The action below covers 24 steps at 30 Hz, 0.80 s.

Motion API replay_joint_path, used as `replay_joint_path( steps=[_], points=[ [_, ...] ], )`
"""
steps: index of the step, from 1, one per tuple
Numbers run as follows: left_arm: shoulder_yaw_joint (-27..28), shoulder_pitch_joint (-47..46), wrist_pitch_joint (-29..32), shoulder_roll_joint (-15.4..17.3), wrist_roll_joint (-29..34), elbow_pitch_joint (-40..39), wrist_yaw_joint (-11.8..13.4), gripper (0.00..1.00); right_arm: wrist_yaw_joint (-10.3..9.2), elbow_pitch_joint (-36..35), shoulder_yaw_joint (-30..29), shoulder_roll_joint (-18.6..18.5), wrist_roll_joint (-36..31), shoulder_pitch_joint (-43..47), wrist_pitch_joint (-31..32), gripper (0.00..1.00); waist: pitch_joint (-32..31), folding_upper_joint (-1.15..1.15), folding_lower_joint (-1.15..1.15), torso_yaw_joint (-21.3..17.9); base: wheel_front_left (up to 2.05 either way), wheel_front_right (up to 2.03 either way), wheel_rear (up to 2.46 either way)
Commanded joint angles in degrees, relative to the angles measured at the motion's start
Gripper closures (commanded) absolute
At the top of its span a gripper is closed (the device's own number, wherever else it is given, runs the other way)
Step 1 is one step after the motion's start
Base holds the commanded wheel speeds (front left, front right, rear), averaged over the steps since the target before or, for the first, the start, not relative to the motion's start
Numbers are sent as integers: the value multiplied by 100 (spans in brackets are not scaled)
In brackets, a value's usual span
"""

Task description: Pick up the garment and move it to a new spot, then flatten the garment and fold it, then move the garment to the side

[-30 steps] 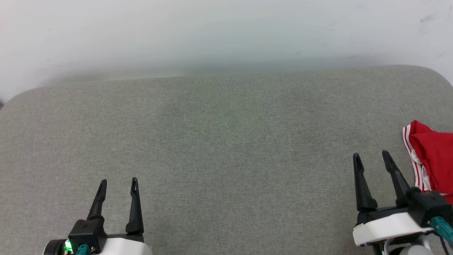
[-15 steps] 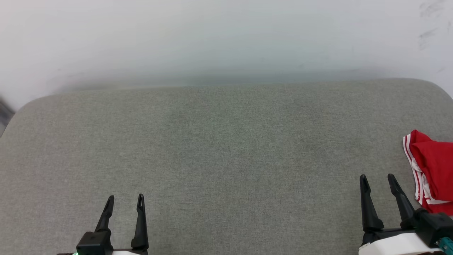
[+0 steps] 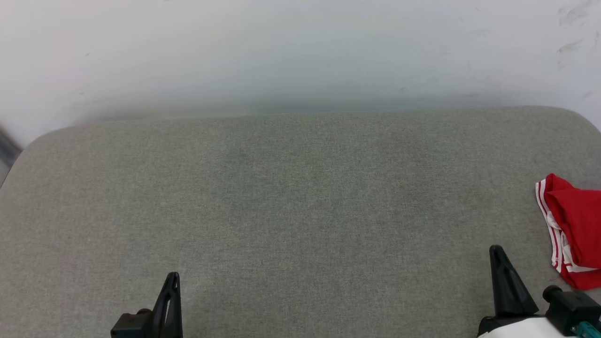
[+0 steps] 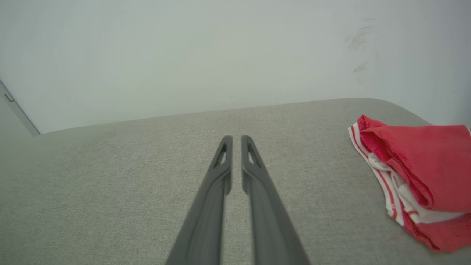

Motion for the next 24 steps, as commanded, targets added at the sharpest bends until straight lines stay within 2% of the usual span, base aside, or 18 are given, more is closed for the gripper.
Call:
replay_joint_path(
  steps=[1,10,11,24],
  points=[
    [3,-2,7,0,-15,19,-1,100,0,23,1,0,16,1,3,100,0,0,0,0,0,0,0],
    [82,-187,268,0,-1059,141,-86,100,0,117,12,-38,1036,-128,217,100,-5,0,0,0,0,0,0],
    [104,-242,348,0,-1398,166,-113,100,0,145,12,-49,1364,-176,286,100,-6,0,0,-1,0,0,0],
    [193,-465,665,2,-2729,273,-219,100,-1,252,3,-86,2647,-359,571,100,-13,0,0,-1,0,0,0]
  ],
)
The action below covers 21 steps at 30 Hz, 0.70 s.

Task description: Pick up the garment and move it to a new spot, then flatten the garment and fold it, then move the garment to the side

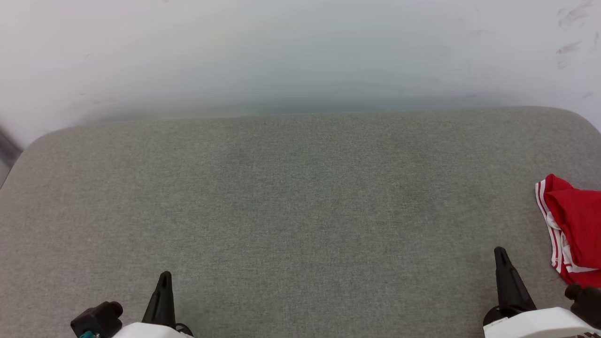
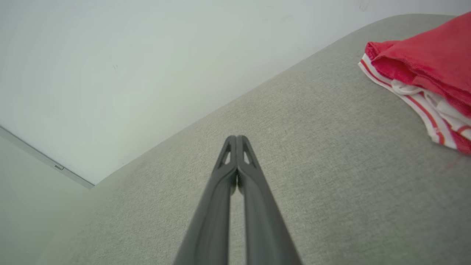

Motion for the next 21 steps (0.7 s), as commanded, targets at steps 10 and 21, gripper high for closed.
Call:
replay_joint_path(
  steps=[10,21],
  points=[
    [85,-307,217,6,-943,7,-80,100,-1,6,-20,-69,914,-297,198,100,-5,0,0,0,0,0,0],
    [147,-450,433,7,-1836,85,-156,100,-1,76,-44,-81,1761,-418,404,100,-10,0,0,-1,0,0,0]
  ],
)
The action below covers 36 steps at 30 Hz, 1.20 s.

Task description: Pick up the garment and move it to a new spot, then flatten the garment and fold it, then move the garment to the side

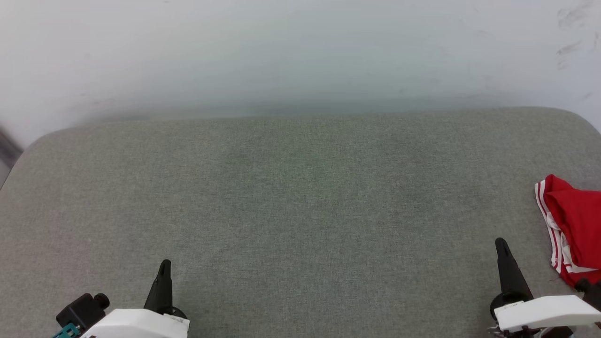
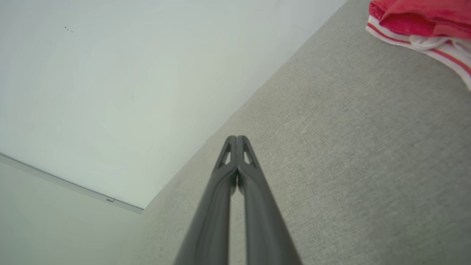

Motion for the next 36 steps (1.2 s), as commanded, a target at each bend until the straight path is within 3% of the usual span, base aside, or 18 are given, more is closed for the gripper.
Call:
replay_joint_path(
  steps=[1,36],
  points=[
    [33,-135,42,6,-201,-36,-43,100,0,-48,-15,-53,202,-176,40,100,-1,0,0,0,0,0,0],
    [196,-517,598,9,-2470,166,-232,100,-1,150,-112,-52,2315,-473,595,100,-19,0,0,-2,0,0,0]
  ],
)
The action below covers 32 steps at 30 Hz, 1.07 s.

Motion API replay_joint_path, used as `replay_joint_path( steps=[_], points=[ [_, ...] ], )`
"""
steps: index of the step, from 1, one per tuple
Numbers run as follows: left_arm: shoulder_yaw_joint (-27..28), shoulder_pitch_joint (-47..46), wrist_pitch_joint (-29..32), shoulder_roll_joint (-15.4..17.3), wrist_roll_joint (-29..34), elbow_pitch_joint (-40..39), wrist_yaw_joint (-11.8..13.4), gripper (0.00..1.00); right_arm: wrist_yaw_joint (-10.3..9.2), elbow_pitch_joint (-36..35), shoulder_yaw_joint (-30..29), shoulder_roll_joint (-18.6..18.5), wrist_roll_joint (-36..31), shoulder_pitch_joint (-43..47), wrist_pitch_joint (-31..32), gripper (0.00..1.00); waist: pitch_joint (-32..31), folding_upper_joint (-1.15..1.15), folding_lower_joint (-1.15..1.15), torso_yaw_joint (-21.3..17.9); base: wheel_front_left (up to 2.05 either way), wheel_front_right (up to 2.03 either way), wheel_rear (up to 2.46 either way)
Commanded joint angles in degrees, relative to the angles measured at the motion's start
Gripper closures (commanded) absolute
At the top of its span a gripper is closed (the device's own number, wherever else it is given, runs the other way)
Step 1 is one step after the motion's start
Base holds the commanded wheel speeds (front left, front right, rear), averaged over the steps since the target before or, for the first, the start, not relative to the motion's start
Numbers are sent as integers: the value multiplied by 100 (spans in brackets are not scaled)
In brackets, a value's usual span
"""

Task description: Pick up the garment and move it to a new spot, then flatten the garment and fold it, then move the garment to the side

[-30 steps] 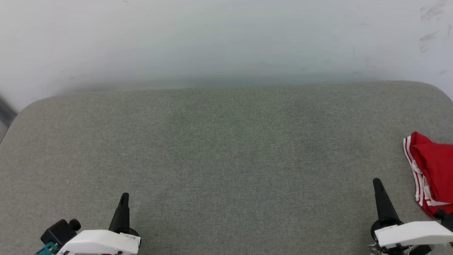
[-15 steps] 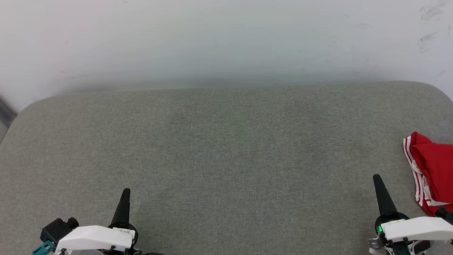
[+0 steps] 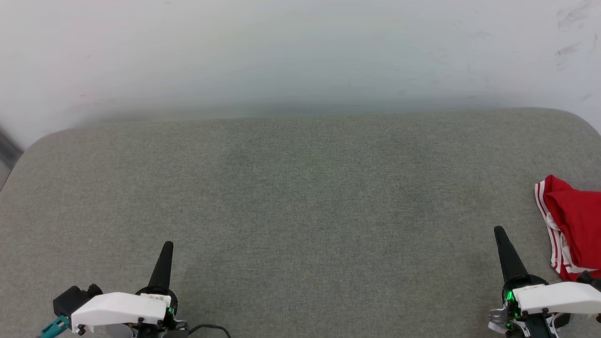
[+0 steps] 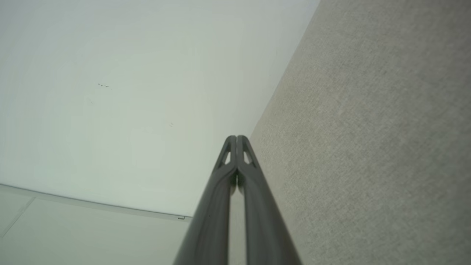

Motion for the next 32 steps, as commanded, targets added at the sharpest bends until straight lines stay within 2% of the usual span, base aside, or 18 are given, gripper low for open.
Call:
replay_joint_path(
  steps=[1,32],
  points=[
    [36,-129,53,8,-175,-17,-49,100,-1,-12,-17,-39,173,-133,49,100,-1,0,0,0,0,0,0],
    [137,-368,405,10,-1629,122,-166,100,-1,124,-105,-13,1508,-325,429,100,-16,0,0,-2,0,0,0]
  ],
)
